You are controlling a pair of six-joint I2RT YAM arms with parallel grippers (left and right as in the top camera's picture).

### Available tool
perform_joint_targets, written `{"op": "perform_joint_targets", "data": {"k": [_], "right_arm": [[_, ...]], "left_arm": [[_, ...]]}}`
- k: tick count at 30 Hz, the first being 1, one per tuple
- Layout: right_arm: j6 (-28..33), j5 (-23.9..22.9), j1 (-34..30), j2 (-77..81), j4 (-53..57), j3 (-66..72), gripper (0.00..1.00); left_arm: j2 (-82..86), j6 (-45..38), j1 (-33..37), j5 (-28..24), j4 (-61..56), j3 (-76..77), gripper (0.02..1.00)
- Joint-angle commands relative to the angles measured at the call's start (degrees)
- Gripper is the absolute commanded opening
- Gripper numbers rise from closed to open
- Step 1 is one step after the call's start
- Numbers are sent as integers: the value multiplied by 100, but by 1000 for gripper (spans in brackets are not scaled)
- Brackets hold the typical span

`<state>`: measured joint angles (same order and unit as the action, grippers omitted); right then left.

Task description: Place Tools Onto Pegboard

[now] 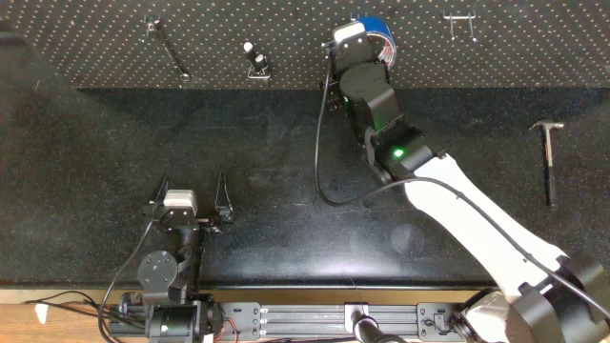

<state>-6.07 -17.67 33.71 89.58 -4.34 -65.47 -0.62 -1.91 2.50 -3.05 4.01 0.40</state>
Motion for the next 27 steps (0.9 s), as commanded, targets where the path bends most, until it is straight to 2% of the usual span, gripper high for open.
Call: {"op": "perform_joint_targets", "data": {"k": [1,12,25,27], "right_arm": [[85,-535,28,273,-409,-37,75],[195,-570,28,754,-1217,-37,75],[243,-595,22,962,-1561,-37,84],[450,-590,24,1043,-1709,-37,84]], "left_arm": [[42,-9,22,-46,35,-9,996],[42,-9,22,-46,35,-9,996],[42,-9,22,-46,35,-9,996],[42,-9,22,-46,35,-9,996]]}}
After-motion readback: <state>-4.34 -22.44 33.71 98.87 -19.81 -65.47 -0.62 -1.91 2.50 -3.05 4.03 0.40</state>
